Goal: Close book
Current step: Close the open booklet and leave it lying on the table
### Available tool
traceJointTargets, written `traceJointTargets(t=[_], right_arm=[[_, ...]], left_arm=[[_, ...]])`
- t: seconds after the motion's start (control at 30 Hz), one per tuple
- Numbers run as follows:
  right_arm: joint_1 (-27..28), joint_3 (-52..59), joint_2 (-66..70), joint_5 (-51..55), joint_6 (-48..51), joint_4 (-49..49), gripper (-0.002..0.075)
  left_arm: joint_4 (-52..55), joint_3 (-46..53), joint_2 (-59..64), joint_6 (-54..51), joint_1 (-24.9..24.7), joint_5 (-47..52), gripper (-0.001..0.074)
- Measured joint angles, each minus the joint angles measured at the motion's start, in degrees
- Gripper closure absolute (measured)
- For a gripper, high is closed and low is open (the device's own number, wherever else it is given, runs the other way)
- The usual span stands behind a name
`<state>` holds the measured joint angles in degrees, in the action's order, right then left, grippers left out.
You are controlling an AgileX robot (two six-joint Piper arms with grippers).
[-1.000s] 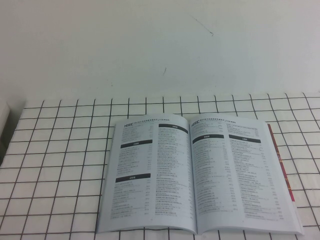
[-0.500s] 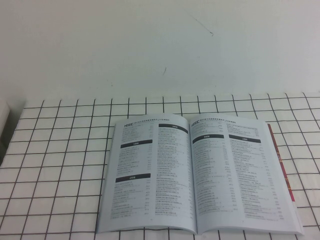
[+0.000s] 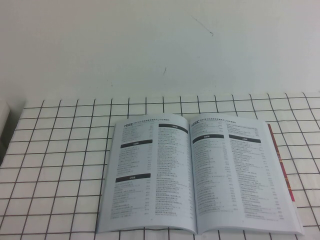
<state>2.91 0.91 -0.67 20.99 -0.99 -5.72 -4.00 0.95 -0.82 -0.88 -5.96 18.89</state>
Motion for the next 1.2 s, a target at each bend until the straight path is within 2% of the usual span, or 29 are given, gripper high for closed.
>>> traceJointTargets(t=[1.2], right_arm=[[0.0,0.0,0.0,0.0,0.0,0.0,0.0729]], left_arm=[[0.1,0.23,0.0,0.11,0.0,-2.98,0.0739]])
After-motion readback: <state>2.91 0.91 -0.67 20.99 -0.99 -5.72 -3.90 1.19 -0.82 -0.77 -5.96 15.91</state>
